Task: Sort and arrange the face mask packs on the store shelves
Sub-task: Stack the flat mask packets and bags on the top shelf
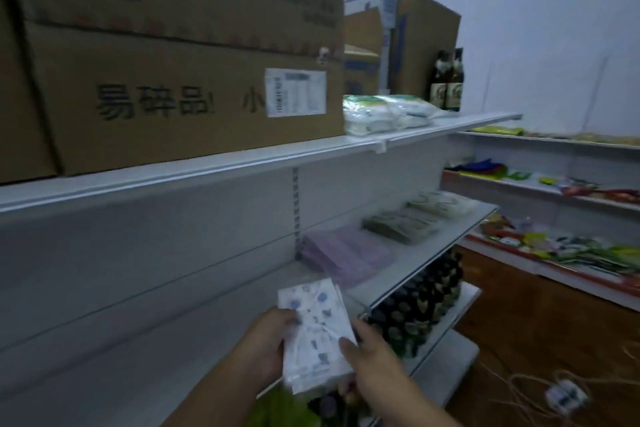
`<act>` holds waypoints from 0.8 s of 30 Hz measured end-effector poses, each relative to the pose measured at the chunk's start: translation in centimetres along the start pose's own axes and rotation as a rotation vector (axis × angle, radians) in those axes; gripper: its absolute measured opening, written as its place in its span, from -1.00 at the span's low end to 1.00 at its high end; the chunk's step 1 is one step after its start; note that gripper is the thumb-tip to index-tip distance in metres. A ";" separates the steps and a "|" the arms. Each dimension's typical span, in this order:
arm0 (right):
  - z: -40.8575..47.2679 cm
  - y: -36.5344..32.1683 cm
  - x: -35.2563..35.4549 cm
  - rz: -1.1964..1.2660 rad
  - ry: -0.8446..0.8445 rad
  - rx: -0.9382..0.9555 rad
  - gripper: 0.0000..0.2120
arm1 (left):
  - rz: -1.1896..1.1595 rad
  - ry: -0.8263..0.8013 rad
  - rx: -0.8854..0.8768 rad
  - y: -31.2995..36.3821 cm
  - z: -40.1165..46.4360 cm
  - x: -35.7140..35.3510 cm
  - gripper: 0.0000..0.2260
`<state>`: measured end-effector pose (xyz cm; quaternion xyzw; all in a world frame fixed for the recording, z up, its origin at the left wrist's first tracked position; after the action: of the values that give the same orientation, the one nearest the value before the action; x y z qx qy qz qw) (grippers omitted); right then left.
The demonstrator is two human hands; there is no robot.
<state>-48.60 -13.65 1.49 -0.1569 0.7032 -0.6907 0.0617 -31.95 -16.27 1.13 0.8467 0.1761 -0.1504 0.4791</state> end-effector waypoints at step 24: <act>10.6 -11.4 46.9 -0.058 0.454 0.161 -0.76 | 0.638 -0.297 -0.248 13.0 20.2 -48.1 -0.92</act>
<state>-88.06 -38.05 18.43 -0.0122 0.6368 -0.7637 -0.1055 -70.86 -47.37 21.38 0.7635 -0.1515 -0.0923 0.6210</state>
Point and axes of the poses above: each hand's wrist, its own z-axis towards the middle knuckle, its own x-axis out of the back of the hand, y = z × x, the point moved 1 cm from there along z, towards the middle knuckle, and after that the axes turned 7 degrees about x, right-handed, at the moved point
